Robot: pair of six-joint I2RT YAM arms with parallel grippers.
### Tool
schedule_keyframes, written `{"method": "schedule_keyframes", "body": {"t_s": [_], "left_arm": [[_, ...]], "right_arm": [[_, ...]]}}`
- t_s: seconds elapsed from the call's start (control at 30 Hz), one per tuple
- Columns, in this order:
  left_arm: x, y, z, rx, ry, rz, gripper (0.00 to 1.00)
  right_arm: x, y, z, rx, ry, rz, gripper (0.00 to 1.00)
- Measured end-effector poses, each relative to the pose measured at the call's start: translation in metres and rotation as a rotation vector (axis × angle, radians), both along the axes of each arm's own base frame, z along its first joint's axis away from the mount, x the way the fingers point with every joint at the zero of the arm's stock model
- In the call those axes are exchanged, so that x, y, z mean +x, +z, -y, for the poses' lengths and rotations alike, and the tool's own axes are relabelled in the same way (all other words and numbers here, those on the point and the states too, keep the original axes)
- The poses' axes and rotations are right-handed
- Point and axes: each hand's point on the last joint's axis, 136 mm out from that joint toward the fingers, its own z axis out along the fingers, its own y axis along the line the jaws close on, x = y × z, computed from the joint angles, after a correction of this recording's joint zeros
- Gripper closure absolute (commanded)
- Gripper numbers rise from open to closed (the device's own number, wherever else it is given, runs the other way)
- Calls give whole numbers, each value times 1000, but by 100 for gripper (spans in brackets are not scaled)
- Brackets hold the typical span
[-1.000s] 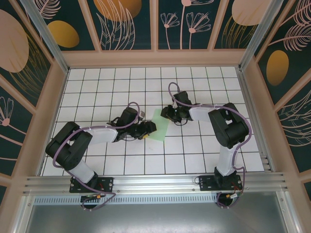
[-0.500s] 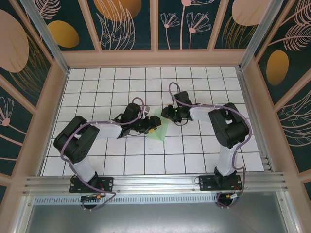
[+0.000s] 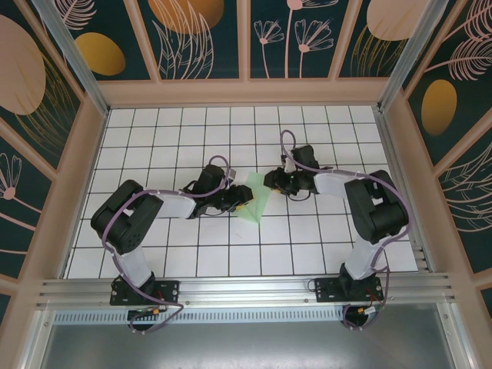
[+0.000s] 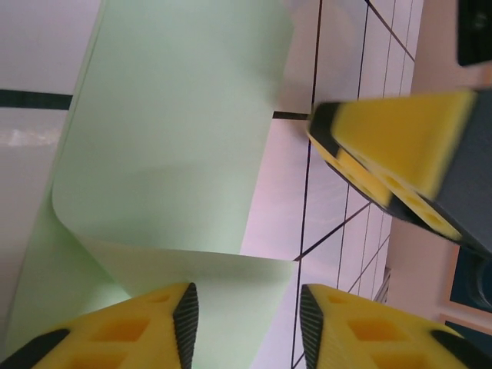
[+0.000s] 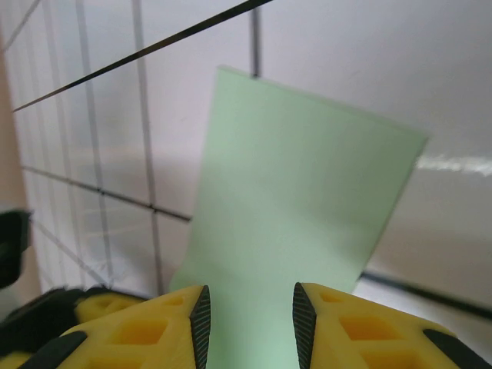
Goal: Fold a paper plane with a square sheet of paper (pick it up from the middle)
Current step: Fold the triangle a second time at the center of the table.
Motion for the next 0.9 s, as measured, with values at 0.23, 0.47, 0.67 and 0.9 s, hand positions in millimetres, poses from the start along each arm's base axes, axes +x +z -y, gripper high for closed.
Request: {"method": "schedule_keyframes", "body": {"t_s": [0.23,0.47,0.67,0.9], "left_arm": [[1,-5,-1,11,8,-5,72],[0,-9,-1,17,7,-12,76],[0,-9,-1,16,6,-13,79],[-1,-8,0,10,-3,-17,80]], "right_arm": [[-39,2,-2,48,74,-29,63],[-51,3,-17,65,130,-33,64],[-50,-3,-24,63,145,-46,68],[-50,-7,-28,75,161,-60,76]]}}
